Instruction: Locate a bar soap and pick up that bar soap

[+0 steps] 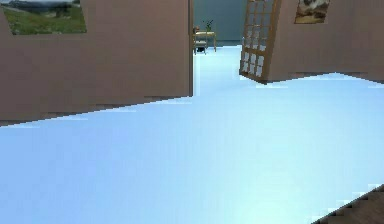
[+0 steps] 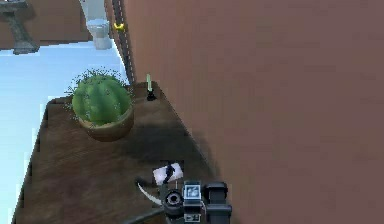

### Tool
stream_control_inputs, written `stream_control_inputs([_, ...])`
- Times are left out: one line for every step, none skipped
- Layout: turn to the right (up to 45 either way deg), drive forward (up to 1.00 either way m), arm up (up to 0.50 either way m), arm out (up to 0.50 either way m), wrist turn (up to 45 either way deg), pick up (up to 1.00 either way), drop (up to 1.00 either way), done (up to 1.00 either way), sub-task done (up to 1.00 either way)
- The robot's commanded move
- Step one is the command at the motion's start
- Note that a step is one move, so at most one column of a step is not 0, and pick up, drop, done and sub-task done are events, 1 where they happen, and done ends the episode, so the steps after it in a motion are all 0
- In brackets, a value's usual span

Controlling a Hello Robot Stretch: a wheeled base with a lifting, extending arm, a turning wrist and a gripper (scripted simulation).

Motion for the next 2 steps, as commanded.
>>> stream_control_inputs([0.0, 0.0, 0.0, 0.0, 0.0, 1.0, 0.0, 0.0, 0.0])
stream_control_inputs([0.0, 0.0, 0.1, 0.0, 0.0, 0.0, 0.0, 0.0, 0.0])
